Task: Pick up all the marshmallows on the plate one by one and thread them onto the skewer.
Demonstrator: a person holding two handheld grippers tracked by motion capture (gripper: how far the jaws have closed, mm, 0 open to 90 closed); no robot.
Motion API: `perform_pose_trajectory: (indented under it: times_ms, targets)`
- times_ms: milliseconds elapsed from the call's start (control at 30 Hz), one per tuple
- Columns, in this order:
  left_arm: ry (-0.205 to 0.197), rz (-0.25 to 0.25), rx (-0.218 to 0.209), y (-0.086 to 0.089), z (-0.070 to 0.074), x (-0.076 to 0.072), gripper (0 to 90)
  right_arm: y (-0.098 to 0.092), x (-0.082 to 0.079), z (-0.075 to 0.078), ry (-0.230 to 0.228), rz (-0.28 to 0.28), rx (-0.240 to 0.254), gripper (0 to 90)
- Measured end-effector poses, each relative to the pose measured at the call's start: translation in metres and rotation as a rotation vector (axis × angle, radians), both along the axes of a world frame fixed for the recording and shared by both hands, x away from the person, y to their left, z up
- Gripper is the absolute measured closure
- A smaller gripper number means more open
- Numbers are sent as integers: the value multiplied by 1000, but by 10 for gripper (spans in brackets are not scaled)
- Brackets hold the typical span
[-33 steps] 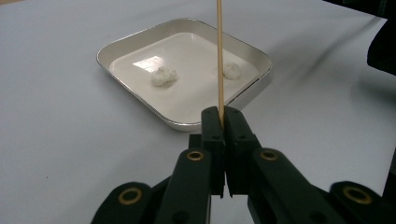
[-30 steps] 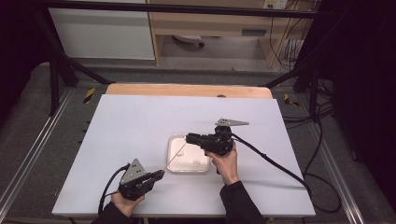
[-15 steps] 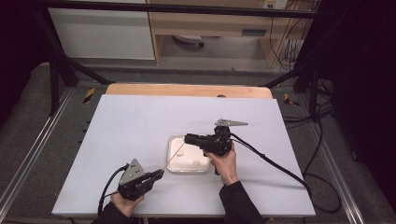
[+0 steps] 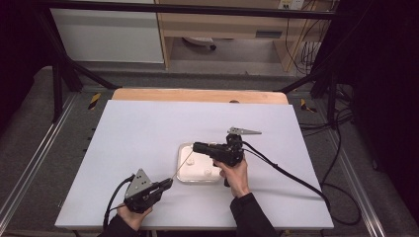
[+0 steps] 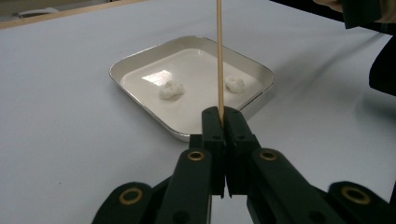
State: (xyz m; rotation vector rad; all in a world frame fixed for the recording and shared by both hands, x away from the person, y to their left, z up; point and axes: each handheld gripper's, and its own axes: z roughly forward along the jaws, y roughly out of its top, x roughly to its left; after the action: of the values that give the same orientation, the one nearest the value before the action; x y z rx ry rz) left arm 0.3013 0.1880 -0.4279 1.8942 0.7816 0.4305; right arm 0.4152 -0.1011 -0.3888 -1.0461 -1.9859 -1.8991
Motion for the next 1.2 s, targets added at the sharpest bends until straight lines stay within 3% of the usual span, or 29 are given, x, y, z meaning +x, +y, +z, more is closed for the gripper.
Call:
perform_pose_trajectory:
  times_ms: [167,633,1200]
  targets:
    - [1,-3,1,-1,0,-1,881,1,0,-2,13,17,26,806]
    - [-5,1,6,-2,0,-2,883,3,-3,-5,34,48,42,813]
    - [3,3,10,-3,0,-2,884,8,-9,-11,5,47,34,819]
